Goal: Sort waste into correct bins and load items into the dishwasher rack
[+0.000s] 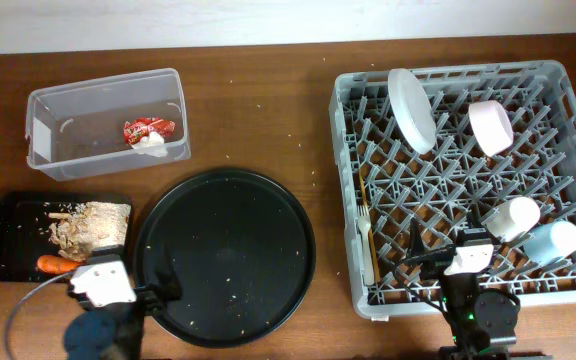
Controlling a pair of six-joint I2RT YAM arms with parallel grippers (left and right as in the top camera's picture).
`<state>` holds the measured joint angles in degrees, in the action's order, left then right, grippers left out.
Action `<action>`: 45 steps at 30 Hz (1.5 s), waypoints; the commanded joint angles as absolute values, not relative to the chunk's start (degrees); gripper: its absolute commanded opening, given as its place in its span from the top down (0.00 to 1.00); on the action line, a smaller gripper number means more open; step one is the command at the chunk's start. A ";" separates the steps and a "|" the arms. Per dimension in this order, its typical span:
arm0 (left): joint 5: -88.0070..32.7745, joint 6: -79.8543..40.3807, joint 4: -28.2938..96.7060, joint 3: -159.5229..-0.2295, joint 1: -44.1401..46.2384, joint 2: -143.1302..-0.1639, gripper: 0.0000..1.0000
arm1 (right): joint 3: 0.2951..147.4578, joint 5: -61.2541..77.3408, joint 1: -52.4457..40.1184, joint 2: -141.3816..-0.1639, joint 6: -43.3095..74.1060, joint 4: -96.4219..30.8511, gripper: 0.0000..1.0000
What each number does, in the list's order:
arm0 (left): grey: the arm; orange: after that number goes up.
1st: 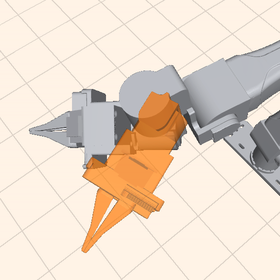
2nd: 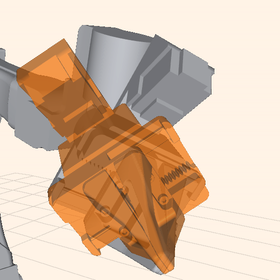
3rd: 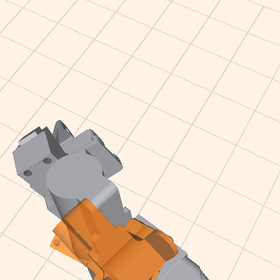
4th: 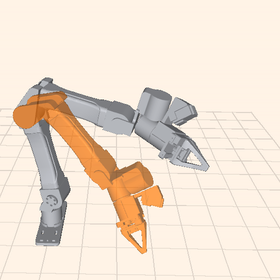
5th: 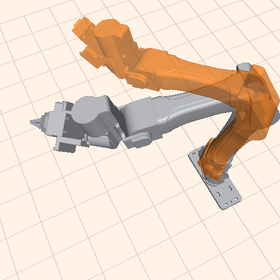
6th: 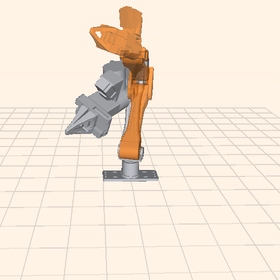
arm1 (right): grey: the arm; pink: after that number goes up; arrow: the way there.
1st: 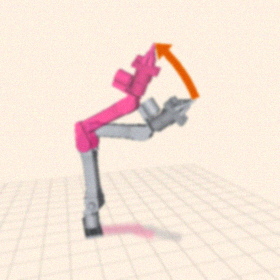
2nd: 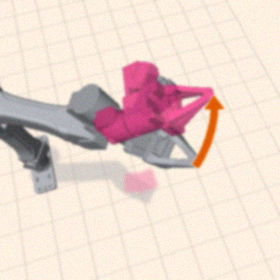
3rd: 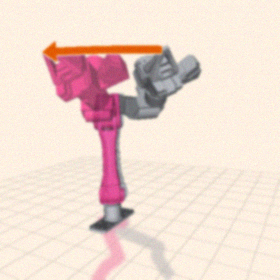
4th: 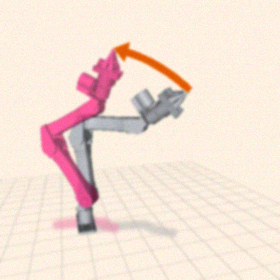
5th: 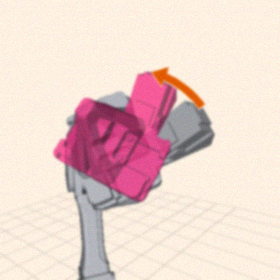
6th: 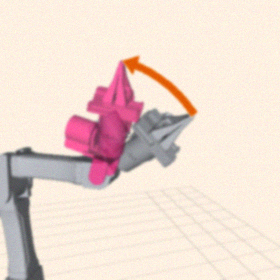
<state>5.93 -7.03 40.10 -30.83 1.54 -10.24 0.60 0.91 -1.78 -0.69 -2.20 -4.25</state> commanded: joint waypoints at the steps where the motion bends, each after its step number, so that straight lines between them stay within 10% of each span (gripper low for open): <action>1: 0.03 -6.15 26.41 -17.17 1.72 -1.26 0.01 | 0.32 0.40 -1.48 -0.21 -2.59 -4.58 0.02; 8: 2.81 -6.13 -6.76 -0.69 1.72 -0.30 0.01 | 0.32 0.40 -1.48 -0.21 -2.59 -4.58 0.02; 45: 2.57 -6.11 4.60 -0.49 1.72 -0.34 0.01 | 0.32 0.40 -1.48 -0.25 -2.59 -4.56 0.02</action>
